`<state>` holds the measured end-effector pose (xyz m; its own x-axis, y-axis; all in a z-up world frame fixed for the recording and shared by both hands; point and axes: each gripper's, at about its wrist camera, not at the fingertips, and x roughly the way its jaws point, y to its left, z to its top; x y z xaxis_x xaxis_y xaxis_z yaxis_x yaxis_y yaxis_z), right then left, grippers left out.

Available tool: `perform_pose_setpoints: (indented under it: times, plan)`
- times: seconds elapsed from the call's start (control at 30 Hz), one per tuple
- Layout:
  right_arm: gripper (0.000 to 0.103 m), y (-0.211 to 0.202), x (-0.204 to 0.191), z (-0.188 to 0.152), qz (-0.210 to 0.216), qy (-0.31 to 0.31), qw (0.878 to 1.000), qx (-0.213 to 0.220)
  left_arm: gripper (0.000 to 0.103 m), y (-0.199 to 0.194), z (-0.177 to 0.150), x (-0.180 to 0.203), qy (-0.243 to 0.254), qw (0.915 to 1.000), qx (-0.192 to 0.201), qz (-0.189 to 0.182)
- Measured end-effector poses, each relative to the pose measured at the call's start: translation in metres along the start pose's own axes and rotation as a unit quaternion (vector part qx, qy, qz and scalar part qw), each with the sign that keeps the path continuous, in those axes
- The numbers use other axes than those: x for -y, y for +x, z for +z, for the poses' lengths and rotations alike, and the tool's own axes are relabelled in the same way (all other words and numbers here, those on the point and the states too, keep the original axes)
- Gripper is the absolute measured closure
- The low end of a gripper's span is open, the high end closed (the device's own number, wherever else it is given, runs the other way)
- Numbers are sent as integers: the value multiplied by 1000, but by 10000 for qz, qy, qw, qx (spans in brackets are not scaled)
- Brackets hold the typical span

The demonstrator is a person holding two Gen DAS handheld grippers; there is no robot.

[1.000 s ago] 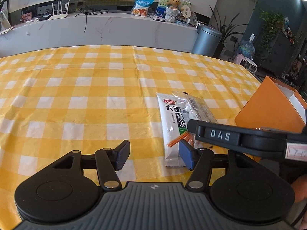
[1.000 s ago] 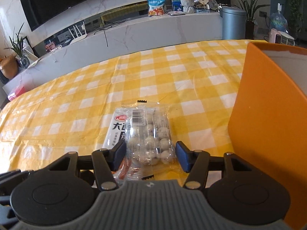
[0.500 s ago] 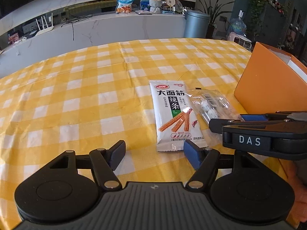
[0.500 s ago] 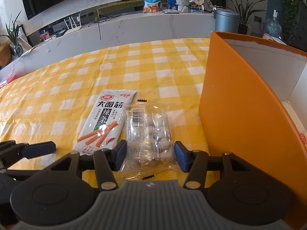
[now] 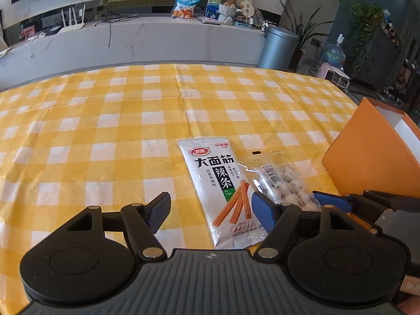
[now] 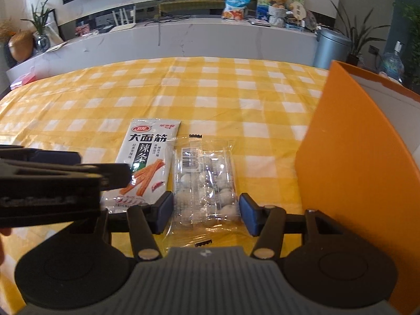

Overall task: Organize snacks
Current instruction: 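Close the right tool on the clear round-snack bag while the left tool approaches the white spicy-strip packet, then grasp the white spicy-strip packet with the left tool while the right tool holds the clear bag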

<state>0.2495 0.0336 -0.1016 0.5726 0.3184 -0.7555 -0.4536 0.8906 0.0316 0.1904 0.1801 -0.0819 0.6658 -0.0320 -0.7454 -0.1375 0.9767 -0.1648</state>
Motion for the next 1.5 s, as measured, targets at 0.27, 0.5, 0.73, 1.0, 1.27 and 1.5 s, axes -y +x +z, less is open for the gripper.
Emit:
perform_pose_setpoints:
  times: [0.27,0.5,0.73,1.0,1.27,1.5]
  plan:
    - [49,-1,-1,-5,-556,-131,9982,182,14,14,7,2,-635,9979,-160,-30]
    - [45,-2,6,-4,-473,-132,9986,177,13,33,9,28,-86,9985,-114,526]
    - [43,1,5,-3,-442,-130,9988,192,18,38,4,43,461,9959,-67,775]
    - [49,-5,3,-9,-406,-125,9989,194,42,22,-4,30,513,9967,-207,593]
    - [50,-30,-10,-34,-248,-374,9990,86,43,-21,-36,14,410,9975,-469,327]
    - [48,-58,-5,-65,-45,-524,9986,81,35,-41,-62,15,853,9932,-658,434]
